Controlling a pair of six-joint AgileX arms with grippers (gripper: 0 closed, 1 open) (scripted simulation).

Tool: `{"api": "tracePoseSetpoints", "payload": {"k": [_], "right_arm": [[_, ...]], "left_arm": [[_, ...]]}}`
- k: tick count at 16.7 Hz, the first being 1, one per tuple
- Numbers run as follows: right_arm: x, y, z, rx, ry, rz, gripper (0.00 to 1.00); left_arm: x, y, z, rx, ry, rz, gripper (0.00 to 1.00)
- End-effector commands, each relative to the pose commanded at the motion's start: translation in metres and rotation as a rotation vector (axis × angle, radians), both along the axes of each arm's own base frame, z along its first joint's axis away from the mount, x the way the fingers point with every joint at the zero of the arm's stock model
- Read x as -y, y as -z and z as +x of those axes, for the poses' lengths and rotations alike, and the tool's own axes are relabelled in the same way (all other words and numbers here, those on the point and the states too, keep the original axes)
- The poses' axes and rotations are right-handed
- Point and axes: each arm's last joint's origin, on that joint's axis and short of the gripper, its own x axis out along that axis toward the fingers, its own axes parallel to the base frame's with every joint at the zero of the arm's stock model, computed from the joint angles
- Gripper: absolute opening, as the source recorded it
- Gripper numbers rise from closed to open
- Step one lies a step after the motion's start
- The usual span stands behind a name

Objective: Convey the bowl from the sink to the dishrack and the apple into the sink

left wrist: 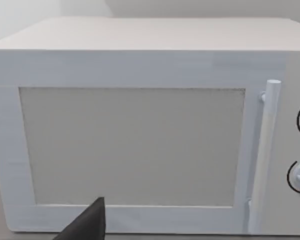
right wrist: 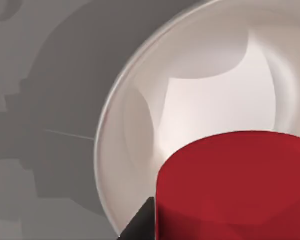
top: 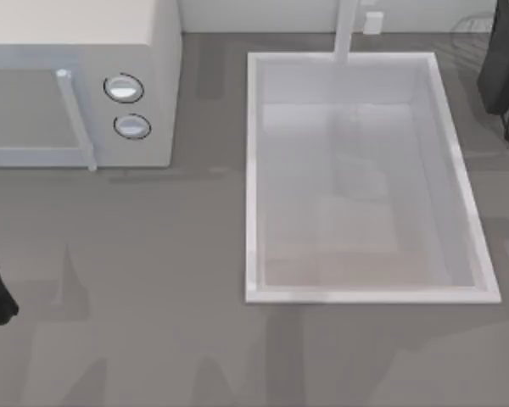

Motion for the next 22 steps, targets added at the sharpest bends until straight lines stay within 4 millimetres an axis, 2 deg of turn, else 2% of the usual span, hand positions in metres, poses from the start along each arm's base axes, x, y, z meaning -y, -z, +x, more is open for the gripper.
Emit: {"api": "tracePoseSetpoints", "payload": {"k": [5,9,13,16,19,22], "right_arm": [[-0.013,0.007,0.007,0.034,-0.030,-0.020,0.00],[-0.046,0.017,0.024,0.198,-0.098,-0.119,0.00],[-0.097,0.027,0.041,0.490,-0.160,-0.217,0.00],[-0.144,0.029,0.043,0.759,-0.180,-0.245,0.00],[-0.189,0.025,0.030,1.030,-0.170,-0.216,0.00],[-0.226,0.018,0.005,1.262,-0.134,-0.140,0.00]], "left_arm": [[0.000,0.000,0.000,0.000,0.000,0.000,1.00],[0.000,0.000,0.000,0.000,0.000,0.000,1.00],[0.000,0.000,0.000,0.000,0.000,0.000,1.00],[0.000,0.000,0.000,0.000,0.000,0.000,1.00],[0.000,0.000,0.000,0.000,0.000,0.000,1.00],[0.000,0.000,0.000,0.000,0.000,0.000,1.00]]}}
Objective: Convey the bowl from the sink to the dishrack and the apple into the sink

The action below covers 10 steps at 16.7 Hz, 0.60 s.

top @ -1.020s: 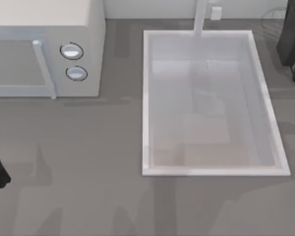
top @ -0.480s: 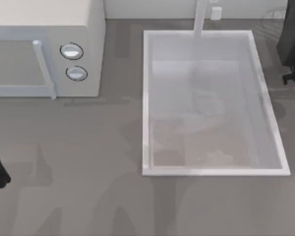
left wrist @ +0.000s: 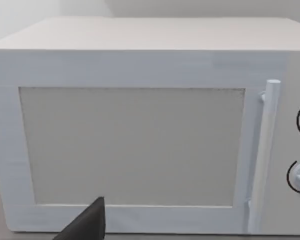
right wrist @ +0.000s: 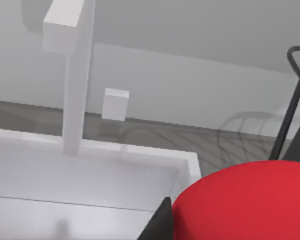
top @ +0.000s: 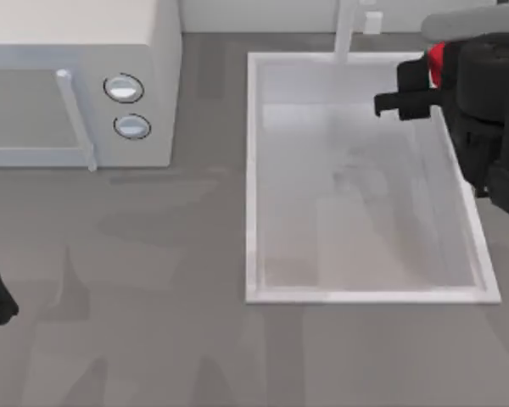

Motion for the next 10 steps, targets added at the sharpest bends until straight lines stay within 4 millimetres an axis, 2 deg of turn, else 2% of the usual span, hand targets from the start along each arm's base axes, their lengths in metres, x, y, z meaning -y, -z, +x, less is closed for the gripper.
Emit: {"api": "tracePoseSetpoints", "payload": {"k": [3,6,10], "right_arm": [[-0.025,-0.005,-0.028,0.156,-0.030,0.096,0.00],[-0.037,-0.007,-0.048,0.236,-0.051,0.163,0.00],[-0.040,-0.008,-0.054,0.254,-0.056,0.181,0.00]], "left_arm": [[0.000,0.000,0.000,0.000,0.000,0.000,1.00],[0.000,0.000,0.000,0.000,0.000,0.000,1.00],[0.000,0.000,0.000,0.000,0.000,0.000,1.00]]}}
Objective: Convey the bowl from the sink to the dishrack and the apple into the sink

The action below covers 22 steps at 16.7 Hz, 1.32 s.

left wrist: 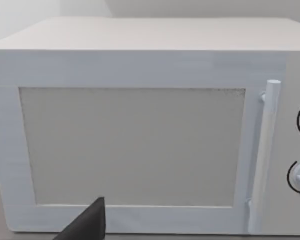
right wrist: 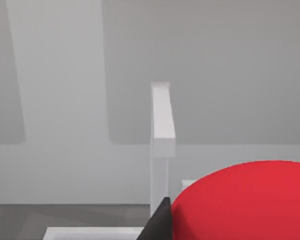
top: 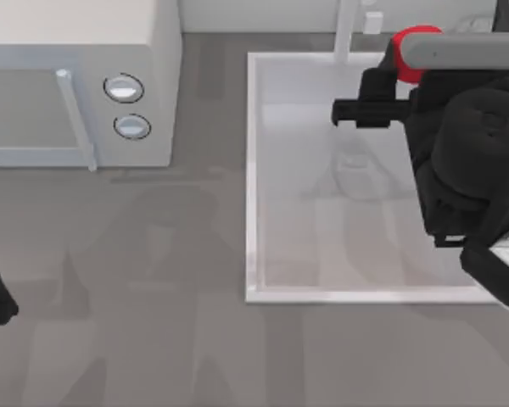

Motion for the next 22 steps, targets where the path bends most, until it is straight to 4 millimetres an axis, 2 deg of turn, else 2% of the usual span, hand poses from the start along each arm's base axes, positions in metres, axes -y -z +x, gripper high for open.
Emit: {"api": "tracePoseSetpoints", "payload": {"k": [3,6,13,17,22], "right_arm": [[0.000,0.001,0.002,-0.004,0.001,-0.001,0.00],[-0.004,0.018,0.005,-0.010,-0.003,-0.010,0.00],[-0.009,0.106,0.009,0.013,0.000,0.009,0.00],[-0.002,0.144,0.002,0.005,0.000,0.003,0.00],[0.000,0.150,0.000,0.000,0.000,0.000,0.00]], "left_arm": [[0.000,0.000,0.000,0.000,0.000,0.000,1.00],[0.000,0.000,0.000,0.000,0.000,0.000,1.00],[0.000,0.000,0.000,0.000,0.000,0.000,1.00],[0.000,0.000,0.000,0.000,0.000,0.000,1.00],[0.000,0.000,0.000,0.000,0.000,0.000,1.00]]}}
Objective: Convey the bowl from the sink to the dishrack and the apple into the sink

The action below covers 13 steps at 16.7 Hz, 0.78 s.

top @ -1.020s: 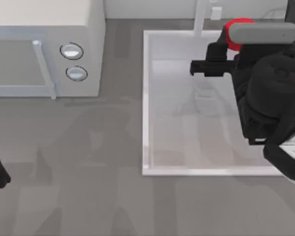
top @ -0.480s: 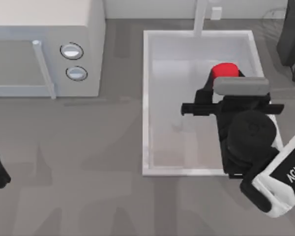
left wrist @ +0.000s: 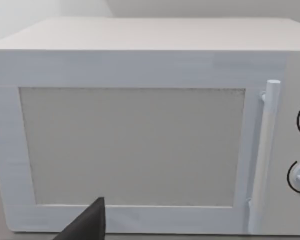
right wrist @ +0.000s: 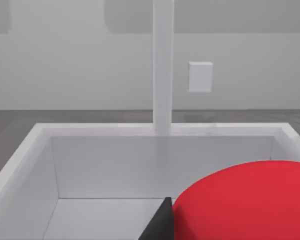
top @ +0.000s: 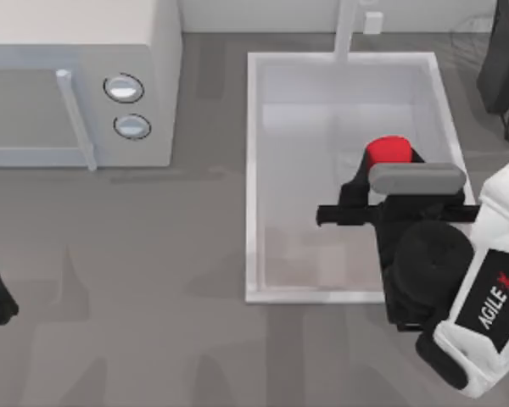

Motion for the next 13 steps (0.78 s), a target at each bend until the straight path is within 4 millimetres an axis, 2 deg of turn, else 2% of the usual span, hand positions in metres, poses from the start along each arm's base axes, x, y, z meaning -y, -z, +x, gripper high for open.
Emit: {"api": "tracePoseSetpoints", "payload": {"k": [1,13], "right_arm": [[0.0000,0.0000,0.0000,0.000,0.000,0.000,0.00],[0.0000,0.0000,0.0000,0.000,0.000,0.000,0.90]], "left_arm": [[0.0000,0.0000,0.0000,0.000,0.000,0.000,1.00],[0.0000,0.0000,0.0000,0.000,0.000,0.000,1.00]]}}
